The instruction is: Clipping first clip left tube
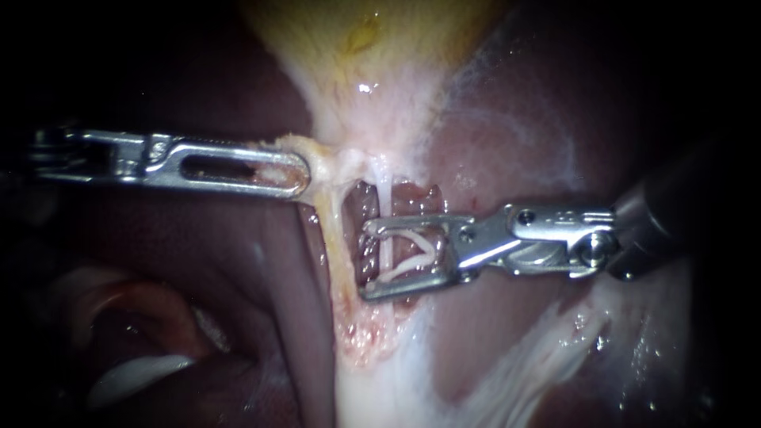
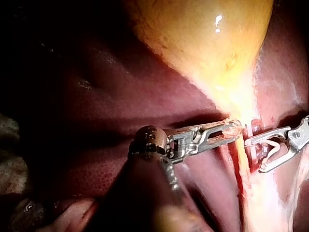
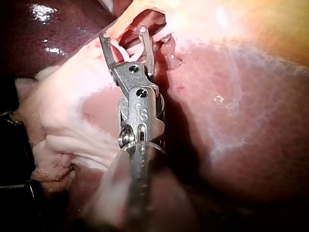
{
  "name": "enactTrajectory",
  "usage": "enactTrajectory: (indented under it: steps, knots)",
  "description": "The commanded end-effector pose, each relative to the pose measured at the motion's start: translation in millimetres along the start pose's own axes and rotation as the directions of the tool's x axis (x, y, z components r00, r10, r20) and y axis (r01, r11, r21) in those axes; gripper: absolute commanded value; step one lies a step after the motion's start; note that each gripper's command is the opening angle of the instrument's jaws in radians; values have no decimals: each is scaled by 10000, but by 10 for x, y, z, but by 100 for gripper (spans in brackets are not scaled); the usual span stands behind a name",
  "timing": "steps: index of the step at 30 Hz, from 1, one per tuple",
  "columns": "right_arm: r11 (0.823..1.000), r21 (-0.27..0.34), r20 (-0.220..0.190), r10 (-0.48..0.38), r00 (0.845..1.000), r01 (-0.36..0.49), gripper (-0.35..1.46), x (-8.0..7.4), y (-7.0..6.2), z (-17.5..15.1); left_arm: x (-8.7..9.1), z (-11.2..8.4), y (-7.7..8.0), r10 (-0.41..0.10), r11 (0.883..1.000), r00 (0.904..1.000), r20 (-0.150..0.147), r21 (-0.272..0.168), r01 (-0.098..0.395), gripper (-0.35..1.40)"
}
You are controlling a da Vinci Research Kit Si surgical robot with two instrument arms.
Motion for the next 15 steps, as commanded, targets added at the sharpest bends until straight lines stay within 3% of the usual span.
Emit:
enactTrajectory:
  steps: [1, 15]
  knots:
    - [10000, 6, 3, -10, 10000, 10, 50, 0, 0, 1, 0, 0, 0, -2, 10000, 10000, 0, -3, 2, -35]
    - [9993, 356, 30, -152, 9999, 151, 50, -5, -11, 31, 0, 1, 0, -6, 10000, 10000, 5, -8, 6, -35]
